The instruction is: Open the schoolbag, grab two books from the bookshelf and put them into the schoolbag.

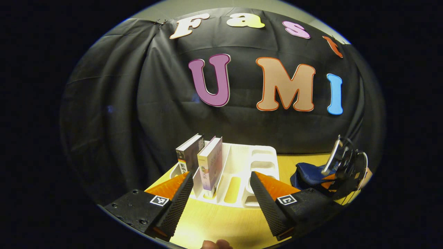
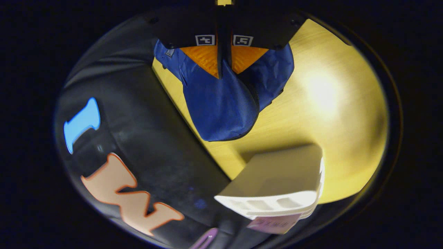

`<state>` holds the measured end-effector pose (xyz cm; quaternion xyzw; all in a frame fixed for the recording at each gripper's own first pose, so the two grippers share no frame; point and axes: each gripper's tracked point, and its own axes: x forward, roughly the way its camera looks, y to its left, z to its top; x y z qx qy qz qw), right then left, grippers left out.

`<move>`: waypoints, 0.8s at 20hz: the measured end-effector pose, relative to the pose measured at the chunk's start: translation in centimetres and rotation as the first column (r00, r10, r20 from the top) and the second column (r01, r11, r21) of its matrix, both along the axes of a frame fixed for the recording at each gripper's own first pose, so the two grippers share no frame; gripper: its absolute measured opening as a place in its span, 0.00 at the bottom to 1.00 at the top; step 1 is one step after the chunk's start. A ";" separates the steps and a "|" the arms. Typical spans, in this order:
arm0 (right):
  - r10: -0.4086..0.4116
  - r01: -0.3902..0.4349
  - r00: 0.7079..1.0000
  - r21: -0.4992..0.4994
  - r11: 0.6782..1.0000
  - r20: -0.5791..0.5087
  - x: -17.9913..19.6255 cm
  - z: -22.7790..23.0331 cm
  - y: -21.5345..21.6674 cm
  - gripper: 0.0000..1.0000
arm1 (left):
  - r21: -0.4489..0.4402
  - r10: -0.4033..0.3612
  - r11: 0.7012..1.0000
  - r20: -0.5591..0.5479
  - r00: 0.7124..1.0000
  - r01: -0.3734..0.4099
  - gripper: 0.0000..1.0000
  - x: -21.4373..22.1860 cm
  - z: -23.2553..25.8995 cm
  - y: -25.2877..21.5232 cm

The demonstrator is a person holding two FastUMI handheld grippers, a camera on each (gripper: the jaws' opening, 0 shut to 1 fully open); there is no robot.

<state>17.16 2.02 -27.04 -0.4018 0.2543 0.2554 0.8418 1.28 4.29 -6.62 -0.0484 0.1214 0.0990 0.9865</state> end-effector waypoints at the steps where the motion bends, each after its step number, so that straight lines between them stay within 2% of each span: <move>1: -0.037 0.037 0.999 0.058 0.998 -0.012 0.4 0.7 -0.2 0.05 | -0.001 -0.005 1.000 -0.003 1.000 0.005 0.97 0.1 -0.1 -0.2; 2: -0.075 0.077 0.997 0.108 0.991 -0.023 0.8 1.2 -0.9 0.05 | -0.002 -0.013 1.000 -0.004 1.000 0.013 0.97 0.3 -0.1 -0.4; 3: -0.111 0.115 0.993 0.154 0.981 -0.033 1.2 1.9 -1.4 0.10 | -0.002 -0.018 1.000 -0.006 1.000 0.018 0.97 0.4 -0.1 -0.5; 4: -0.142 0.148 0.989 0.197 0.969 -0.047 1.4 2.7 -2.1 0.05 | -0.002 -0.023 1.000 -0.006 1.000 0.023 0.97 0.6 -0.1 -0.6; 5: -0.176 0.186 0.982 0.246 0.951 -0.062 1.8 3.4 -2.5 0.10 | -0.002 -0.027 1.000 -0.004 1.000 0.027 0.97 0.7 -0.1 -0.7; 6: -0.211 0.227 0.974 0.300 0.927 -0.084 1.9 3.8 -3.1 0.05 | -0.002 -0.029 1.000 -0.001 1.000 0.029 0.97 0.8 0.0 -0.7; 8: -0.277 0.307 0.952 0.411 0.858 -0.134 2.2 4.7 -4.0 0.05 | -0.005 -0.035 0.999 -0.004 0.999 0.035 0.97 1.0 -0.1 -0.8; 9: -0.305 0.345 0.939 0.466 0.815 -0.161 2.4 5.3 -4.5 0.00 | -0.003 -0.039 0.999 -0.008 0.999 0.039 0.97 1.1 -0.3 -0.8; 10: -0.329 0.376 0.926 0.518 0.768 -0.184 2.7 5.9 -5.2 0.05 | 0.002 -0.043 0.999 -0.012 0.999 0.043 0.97 1.2 -0.3 -0.7; 13: -0.386 0.443 0.892 0.634 0.634 -0.237 2.9 7.7 -7.0 0.05 | 0.022 -0.045 0.999 -0.016 0.999 0.045 0.97 1.7 -0.2 -0.2; 14: -0.405 0.455 0.882 0.659 0.599 -0.241 2.7 8.5 -7.9 0.05 | 0.026 -0.044 0.999 -0.016 0.999 0.044 0.97 2.0 0.0 -0.1; 16: -0.429 0.458 0.874 0.690 0.561 -0.231 2.5 10.1 -8.6 0.05 | 0.037 -0.045 0.998 -0.010 0.999 0.045 0.97 2.5 0.2 0.2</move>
